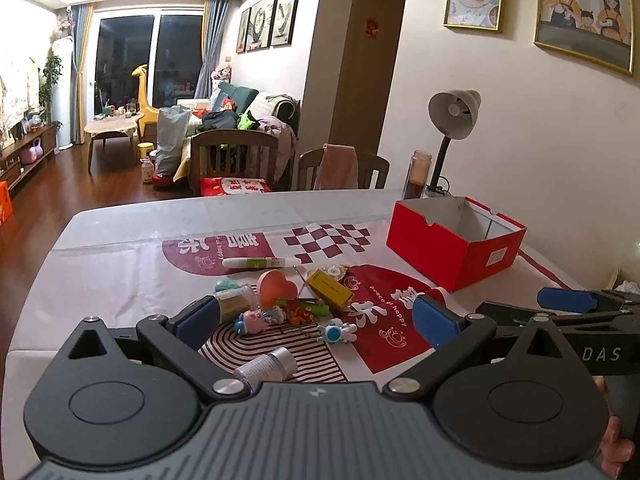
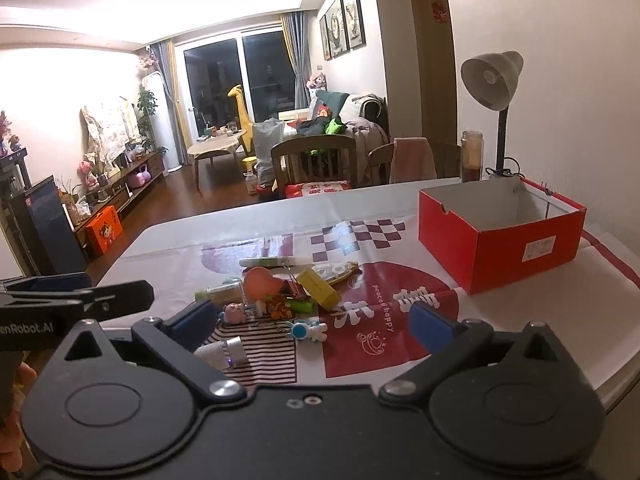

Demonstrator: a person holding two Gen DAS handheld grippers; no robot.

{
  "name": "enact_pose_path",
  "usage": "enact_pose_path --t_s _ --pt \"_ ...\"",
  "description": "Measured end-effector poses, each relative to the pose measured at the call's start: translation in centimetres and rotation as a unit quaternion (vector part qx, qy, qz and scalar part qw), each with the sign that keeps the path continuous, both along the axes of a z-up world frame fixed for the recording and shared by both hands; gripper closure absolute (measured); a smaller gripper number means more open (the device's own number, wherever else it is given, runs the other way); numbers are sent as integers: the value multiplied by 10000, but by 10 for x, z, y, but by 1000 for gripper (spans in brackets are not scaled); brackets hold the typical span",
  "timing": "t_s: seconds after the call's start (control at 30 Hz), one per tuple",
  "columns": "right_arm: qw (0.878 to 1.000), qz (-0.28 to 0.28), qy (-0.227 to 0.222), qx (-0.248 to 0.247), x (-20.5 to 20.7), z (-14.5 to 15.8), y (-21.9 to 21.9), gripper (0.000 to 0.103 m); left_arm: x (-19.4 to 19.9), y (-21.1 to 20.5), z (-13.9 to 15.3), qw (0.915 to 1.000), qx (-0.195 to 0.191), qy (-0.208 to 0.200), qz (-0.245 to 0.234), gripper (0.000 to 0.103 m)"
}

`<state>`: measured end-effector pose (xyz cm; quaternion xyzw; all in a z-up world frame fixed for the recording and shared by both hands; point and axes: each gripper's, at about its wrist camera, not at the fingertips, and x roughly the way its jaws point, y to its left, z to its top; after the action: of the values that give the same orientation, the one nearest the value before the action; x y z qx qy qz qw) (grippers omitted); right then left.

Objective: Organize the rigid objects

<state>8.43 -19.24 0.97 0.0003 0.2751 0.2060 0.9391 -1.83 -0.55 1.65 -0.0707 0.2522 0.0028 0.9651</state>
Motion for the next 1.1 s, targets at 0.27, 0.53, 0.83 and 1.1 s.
enact_pose_path --t_s 0.27,0.53,0.83,1.1 --pt "10000 98 -2 -14 1 1 3 0 1 3 -4 10000 47 54 67 0" --pt "9997 221 24 -80 11 -1 9 0 6 8 -7 9999 62 88 115 0" --pt "9984 499 206 -178 40 -16 19 1 29 25 -21 9993 208 205 218 0" --pt "9921 998 491 -577 73 -54 34 2 54 45 -61 9979 143 500 394 0"
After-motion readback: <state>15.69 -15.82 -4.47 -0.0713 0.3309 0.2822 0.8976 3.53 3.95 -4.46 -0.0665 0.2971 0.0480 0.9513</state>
